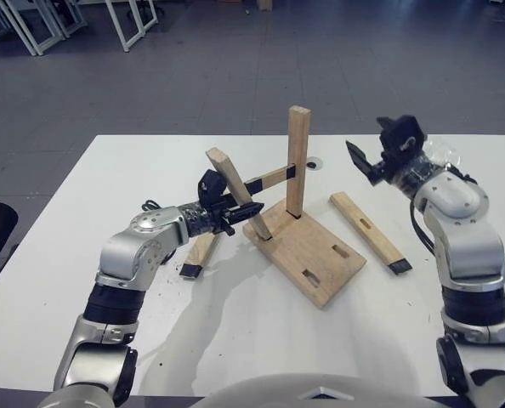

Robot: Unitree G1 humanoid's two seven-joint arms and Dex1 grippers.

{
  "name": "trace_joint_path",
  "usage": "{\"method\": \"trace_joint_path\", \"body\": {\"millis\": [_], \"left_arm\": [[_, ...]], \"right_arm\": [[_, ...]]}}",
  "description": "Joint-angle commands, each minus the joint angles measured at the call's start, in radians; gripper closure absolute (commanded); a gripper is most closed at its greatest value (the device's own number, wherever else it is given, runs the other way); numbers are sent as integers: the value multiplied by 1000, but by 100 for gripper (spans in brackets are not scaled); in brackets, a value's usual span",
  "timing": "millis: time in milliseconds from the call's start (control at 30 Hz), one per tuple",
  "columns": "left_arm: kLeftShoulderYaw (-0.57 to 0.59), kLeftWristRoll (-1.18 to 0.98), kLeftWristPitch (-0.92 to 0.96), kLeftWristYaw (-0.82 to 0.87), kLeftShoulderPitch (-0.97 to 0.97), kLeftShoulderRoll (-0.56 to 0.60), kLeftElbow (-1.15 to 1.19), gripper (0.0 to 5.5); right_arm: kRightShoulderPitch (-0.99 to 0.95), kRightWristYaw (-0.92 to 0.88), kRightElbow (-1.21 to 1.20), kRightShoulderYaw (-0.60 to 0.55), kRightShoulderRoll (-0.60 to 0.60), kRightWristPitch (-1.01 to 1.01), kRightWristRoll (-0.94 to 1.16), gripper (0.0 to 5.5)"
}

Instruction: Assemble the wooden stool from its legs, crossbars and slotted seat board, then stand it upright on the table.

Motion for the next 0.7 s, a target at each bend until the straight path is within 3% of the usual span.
{"method": "trace_joint_path", "body": {"millis": [33,200,333,467,700], "left_arm": [[-109,85,66,14,-36,-66,113,345],[-159,123,45,9,-99,-153,181,345],[-160,139,39,11,-90,-176,186,345],[-159,154,37,9,-124,-205,214,345],[-283,240,178,-32,-206,-147,325,345]], "right_arm": [[-203,113,206,89,36,-201,26,217],[-326,233,557,167,46,-389,3,217],[-250,375,729,318,-37,-474,-113,217],[-237,404,877,436,-114,-638,-255,217],[-235,336,846,381,-77,-675,-197,217]]}}
